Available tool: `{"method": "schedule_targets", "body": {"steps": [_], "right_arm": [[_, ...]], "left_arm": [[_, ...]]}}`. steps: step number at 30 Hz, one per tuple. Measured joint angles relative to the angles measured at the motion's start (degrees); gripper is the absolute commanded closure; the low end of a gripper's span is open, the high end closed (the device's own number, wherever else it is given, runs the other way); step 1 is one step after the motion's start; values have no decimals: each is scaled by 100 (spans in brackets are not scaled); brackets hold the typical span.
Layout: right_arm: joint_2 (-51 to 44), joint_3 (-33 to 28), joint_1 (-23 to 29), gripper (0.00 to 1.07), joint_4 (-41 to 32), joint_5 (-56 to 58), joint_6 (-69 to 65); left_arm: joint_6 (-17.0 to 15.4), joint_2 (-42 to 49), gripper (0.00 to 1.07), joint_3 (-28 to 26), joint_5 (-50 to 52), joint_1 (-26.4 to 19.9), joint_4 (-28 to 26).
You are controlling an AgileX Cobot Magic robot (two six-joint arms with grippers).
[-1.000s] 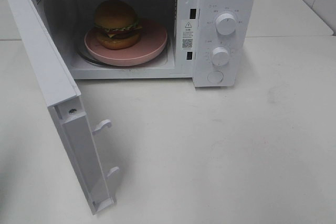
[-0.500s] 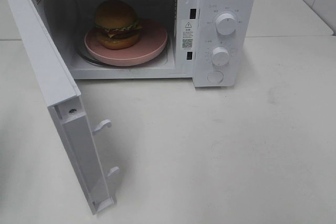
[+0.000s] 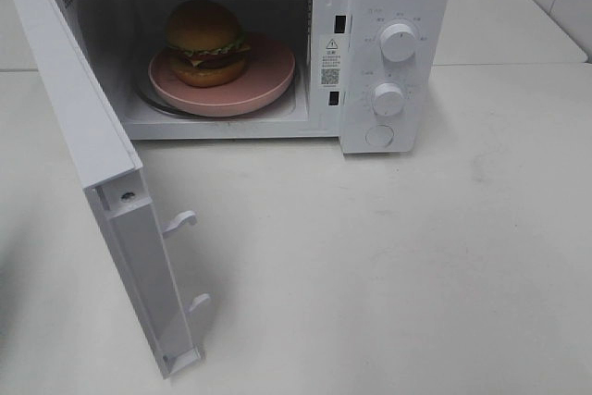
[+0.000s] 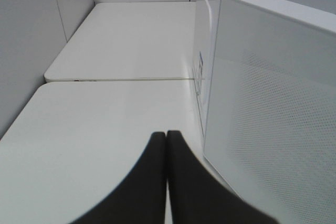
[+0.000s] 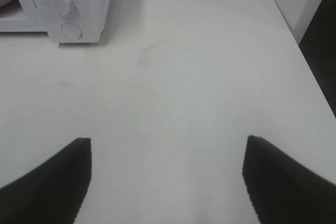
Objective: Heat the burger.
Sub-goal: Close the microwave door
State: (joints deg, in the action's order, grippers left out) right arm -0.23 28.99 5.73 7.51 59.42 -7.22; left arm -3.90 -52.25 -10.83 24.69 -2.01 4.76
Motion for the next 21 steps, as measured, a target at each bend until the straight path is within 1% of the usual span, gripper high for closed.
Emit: {"method": "schedule_targets", "body": {"steps": [1, 2, 4, 5, 6, 7, 9, 10, 12, 15, 16, 18, 20, 21], "right_arm": [[0, 0, 0, 31, 0, 0, 0], [0, 0, 0, 31, 0, 0, 0], [0, 0, 0, 31, 0, 0, 0], [0, 0, 0, 31, 0, 0, 0], [0, 0, 0, 31, 0, 0, 0], [0, 0, 0, 31, 0, 0, 0], [0, 0, 0, 31, -6, 0, 0], [0, 0, 0, 31, -6, 0, 0], [0, 0, 0, 31, -6, 0, 0], [0, 0, 0, 31, -6, 0, 0], [0, 0, 0, 31, -6, 0, 0], [0, 0, 0, 31, -6, 0, 0], [0, 0, 0, 31, -6, 0, 0], [0, 0, 0, 31, -6, 0, 0]], "left_arm": [[0, 0, 107, 0, 0, 0, 0], [-155, -115, 107, -34, 11, 86, 138], [-183, -189, 107, -40, 52, 166, 206], [-201, -361, 107, -40, 97, 372, 332], [-206, -458, 107, -40, 115, 481, 378], [-206, -458, 107, -40, 115, 481, 378], [-206, -745, 107, -40, 275, 785, 487], [-206, -745, 107, -40, 275, 785, 487], [-223, -1123, 107, -40, 584, 1100, 521], [-229, -1215, 107, -40, 670, 1169, 527], [-241, -1364, 107, -46, 808, 1312, 527], [-246, -1421, 107, -46, 882, 1369, 527], [-269, -1662, 107, -46, 1163, 1719, 527], [-269, -1662, 107, -46, 1163, 1719, 527]]}}
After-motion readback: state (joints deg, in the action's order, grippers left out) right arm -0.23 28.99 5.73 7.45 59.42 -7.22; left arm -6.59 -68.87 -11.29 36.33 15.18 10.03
